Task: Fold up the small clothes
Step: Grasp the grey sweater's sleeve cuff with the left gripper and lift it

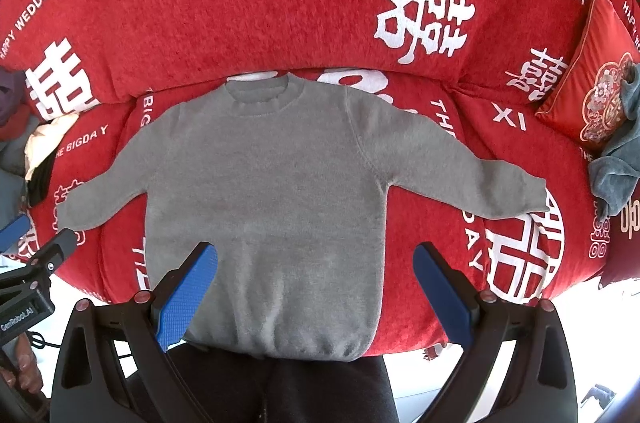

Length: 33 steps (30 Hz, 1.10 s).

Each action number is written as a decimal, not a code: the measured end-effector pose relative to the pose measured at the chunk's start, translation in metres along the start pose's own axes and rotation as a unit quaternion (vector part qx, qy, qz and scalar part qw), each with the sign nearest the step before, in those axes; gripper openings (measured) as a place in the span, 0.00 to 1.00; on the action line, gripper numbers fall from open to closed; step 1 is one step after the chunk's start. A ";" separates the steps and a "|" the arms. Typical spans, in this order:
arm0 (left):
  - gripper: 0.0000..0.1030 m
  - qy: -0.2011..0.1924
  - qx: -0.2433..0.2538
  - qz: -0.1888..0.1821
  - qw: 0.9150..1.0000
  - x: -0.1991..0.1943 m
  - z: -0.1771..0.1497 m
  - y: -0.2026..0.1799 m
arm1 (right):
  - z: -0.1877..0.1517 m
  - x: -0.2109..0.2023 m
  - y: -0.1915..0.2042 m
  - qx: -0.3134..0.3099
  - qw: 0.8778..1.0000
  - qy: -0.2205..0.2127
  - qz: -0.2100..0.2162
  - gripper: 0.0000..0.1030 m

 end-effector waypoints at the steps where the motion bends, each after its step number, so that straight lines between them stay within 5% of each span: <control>1: 1.00 0.003 -0.001 0.000 1.000 0.002 0.000 0.000 | 0.000 0.001 0.000 0.001 1.000 0.001 0.001 0.96; 10: 1.00 0.034 -0.041 -0.044 0.998 0.048 -0.002 0.014 | 0.003 0.028 0.004 0.009 1.000 0.013 0.023 0.96; 18: 1.00 0.039 -0.179 -0.096 0.978 0.129 -0.014 0.102 | -0.006 0.106 0.055 -0.044 0.995 0.076 0.040 0.96; 21: 1.00 0.013 -0.264 -0.134 0.955 0.165 -0.018 0.157 | -0.009 0.131 0.080 -0.071 0.993 0.086 0.048 0.96; 28: 1.00 -0.018 -0.418 -0.211 0.883 0.256 -0.041 0.259 | -0.015 0.180 0.139 -0.113 0.985 0.100 0.085 0.96; 33: 1.00 -0.033 -0.436 -0.257 0.862 0.286 -0.039 0.274 | -0.020 0.204 0.168 -0.132 0.979 0.116 0.101 0.96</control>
Point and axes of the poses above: each gripper's, at about its wrist camera, not at the fingertips, and x roughly the way its jaws point, y to its left, z to its top, the point moved 7 cm from there along x, roughly the way its jaws point, and after that the axes turned 10 degrees about y, right-handed, at the moved point
